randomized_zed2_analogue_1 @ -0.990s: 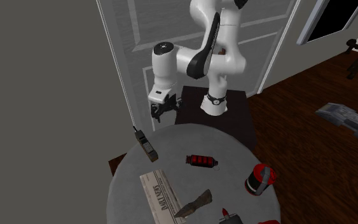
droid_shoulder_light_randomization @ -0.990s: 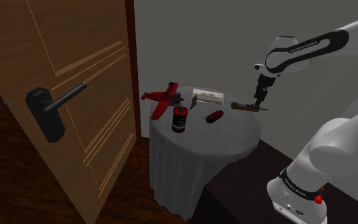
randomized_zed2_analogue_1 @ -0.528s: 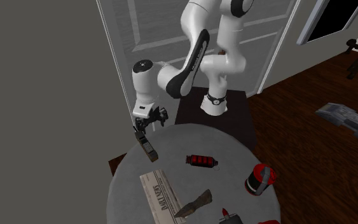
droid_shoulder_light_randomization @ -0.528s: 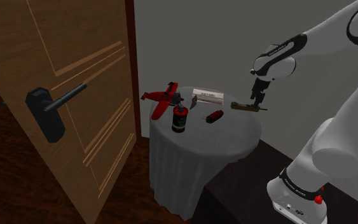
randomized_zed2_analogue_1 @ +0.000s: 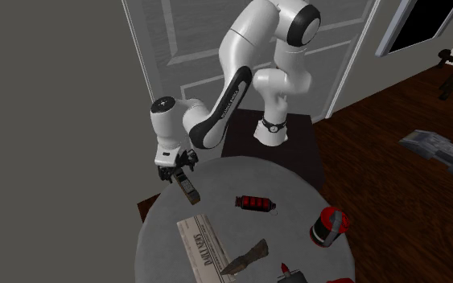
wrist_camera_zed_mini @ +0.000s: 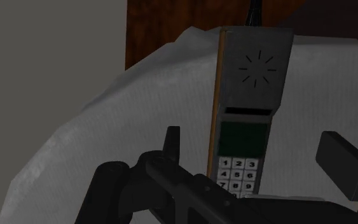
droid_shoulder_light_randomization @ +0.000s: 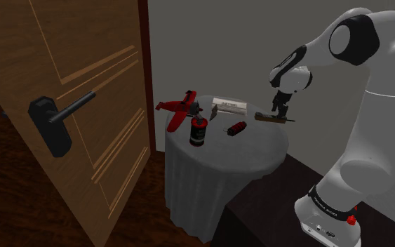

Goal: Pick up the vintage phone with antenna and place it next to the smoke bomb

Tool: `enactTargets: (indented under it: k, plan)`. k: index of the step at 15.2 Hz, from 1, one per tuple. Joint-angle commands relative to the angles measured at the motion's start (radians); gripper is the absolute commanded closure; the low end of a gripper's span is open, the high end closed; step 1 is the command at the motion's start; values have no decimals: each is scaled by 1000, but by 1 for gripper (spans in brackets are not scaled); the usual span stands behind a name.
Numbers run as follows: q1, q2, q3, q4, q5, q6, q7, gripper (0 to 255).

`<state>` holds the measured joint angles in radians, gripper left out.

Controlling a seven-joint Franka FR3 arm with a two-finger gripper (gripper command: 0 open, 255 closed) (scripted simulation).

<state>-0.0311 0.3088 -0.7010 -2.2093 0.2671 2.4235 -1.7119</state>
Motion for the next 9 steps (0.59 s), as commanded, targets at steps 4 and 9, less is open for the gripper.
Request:
enactTargets:
  k: [4,9]
  plan:
    - [-33,60,38,-1,61,49,-46,0]
    - [-37,67,43,-1,68,55,-51,0]
